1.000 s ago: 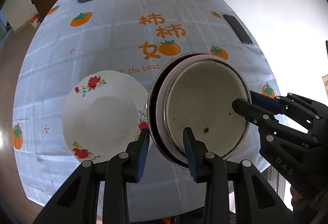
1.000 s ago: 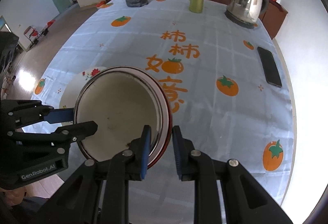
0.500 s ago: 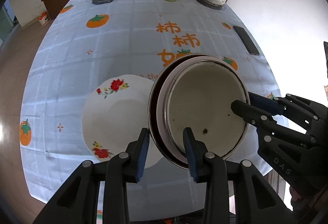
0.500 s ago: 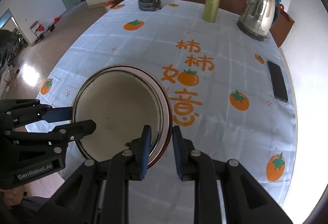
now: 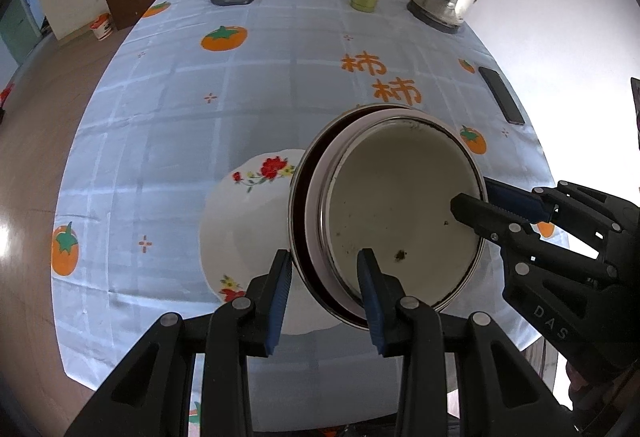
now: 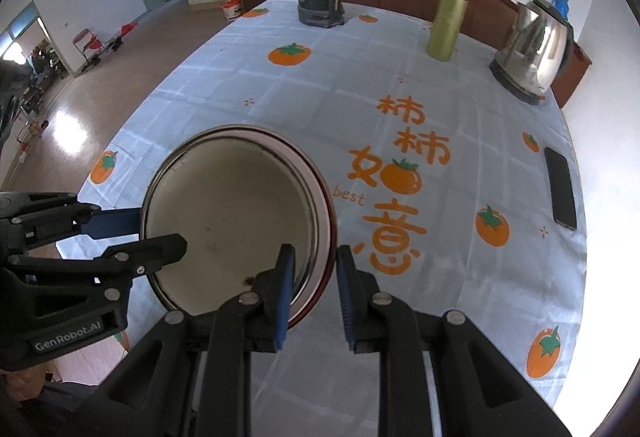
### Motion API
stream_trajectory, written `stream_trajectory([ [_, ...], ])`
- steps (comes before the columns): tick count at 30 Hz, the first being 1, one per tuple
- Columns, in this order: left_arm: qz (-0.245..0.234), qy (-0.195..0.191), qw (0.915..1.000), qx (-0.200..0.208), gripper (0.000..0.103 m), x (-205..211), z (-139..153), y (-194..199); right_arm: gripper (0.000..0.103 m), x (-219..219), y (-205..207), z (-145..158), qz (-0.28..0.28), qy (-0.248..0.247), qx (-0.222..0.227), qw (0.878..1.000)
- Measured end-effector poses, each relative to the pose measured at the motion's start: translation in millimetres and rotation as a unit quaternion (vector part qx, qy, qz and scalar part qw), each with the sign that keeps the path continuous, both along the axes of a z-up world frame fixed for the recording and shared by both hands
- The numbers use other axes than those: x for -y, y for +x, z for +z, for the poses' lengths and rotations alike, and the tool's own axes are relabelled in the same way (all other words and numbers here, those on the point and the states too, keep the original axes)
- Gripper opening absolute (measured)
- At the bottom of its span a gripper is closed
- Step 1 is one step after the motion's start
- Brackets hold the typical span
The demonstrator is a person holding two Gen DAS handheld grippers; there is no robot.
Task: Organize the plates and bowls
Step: 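Lift the nested bowl stack with both tools toward the red-flower plates, then lower the nested bowl stack onto the red-flower plate stack with both tools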
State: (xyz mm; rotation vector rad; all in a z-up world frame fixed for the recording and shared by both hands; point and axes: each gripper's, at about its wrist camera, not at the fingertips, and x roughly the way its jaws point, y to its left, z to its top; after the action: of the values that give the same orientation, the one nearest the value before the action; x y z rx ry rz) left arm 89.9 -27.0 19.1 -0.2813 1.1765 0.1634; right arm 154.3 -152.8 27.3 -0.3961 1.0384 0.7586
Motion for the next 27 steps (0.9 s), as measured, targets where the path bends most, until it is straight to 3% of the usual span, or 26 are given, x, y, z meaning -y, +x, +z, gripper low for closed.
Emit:
stream_trajectory([
  [19, 0.047, -0.001, 0.9989, -0.002, 0.036, -45, -1, -14, 0.021, -48, -11, -1, 0.045, -0.003, 0.0, 0.999],
  [27, 0.052, -0.008, 0.9984, -0.019, 0.036, -49, -17, -16, 0.021, -57, -13, -12, 0.051, -0.01, -0.01, 0.999],
])
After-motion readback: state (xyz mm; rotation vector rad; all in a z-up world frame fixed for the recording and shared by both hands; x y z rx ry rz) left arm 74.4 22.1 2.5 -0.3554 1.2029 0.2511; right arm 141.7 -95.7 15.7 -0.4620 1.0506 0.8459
